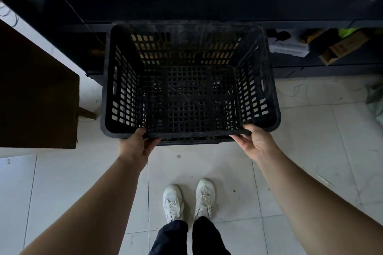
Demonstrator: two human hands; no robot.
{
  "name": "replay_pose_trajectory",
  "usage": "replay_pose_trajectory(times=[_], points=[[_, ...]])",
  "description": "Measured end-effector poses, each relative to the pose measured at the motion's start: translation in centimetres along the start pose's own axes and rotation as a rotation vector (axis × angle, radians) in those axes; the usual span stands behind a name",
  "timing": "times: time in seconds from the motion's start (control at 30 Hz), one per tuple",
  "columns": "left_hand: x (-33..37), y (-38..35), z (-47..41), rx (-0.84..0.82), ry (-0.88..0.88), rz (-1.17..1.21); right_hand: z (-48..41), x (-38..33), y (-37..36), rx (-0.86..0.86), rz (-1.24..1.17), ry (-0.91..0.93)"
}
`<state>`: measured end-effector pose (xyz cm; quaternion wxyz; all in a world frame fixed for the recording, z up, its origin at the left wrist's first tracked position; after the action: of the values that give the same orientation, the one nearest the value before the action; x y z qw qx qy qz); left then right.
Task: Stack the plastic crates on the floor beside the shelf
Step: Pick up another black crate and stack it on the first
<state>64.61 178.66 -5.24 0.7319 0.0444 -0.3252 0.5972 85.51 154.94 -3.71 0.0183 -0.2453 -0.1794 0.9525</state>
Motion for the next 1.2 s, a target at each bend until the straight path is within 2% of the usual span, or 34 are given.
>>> replay_pose_trajectory(times=[0.23,0.47,0.53,0.6,0.67,0.73,0.77,0.83,0.93,1.03,1.13,1.2], points=[[-1.2,0.6,0.3,0.014,0.024,0.022,0.2,1.0,0.9,0.006,-0.012,-0.003],[-0.9,0.5,0.2,-0.001,0.034,-0.057,0.2,1.0,0.8,-0.012,0.033,-0.040],[-0.8,1.2,0.3,0.085,0.064,-0.249,0.1,0.9,1.1,0.011,0.091,-0.054],[-0.1,2.6,1.2,0.290,0.103,-0.593,0.1,0.7,1.7,0.084,0.180,-0.026],[0.9,2.5,2.6,0.372,0.010,-0.784,0.6,0.0,2.8,0.249,0.384,0.054],[2.0,1.6,3.8,0.351,-0.155,-1.034,1.8,-1.3,3.1,0.383,0.704,0.166],[2.6,1.1,4.2,0.340,-0.215,-1.212,2.3,-2.0,2.7,0.395,0.874,0.224],[3.3,-0.1,4.2,0.262,-0.291,-1.517,3.1,-2.7,1.2,0.325,1.253,0.311],[3.1,-1.7,2.7,0.058,-0.277,-1.827,2.5,-2.2,-0.7,0.136,1.723,0.362],[2.9,-1.8,1.6,-0.015,-0.223,-1.908,1.1,-1.9,-0.6,0.060,1.829,0.300],[3.4,-2.3,1.4,-0.032,-0.279,-1.971,0.3,-2.5,-0.8,0.053,1.862,0.300],[3.7,-2.8,1.4,-0.009,-0.341,-2.003,0.1,-2.8,-1.4,0.059,1.915,0.365]])
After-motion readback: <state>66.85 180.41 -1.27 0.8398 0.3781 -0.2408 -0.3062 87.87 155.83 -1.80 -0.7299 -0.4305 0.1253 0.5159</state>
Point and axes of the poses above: each hand's wrist, its own z-axis away from the middle knuckle, its own y-axis out of the back of the hand, x = y × z, the point moved 7 cm from there along -z, towards the middle knuckle, and after that the axes turned 15 degrees about -x, right-handed, at the moved point
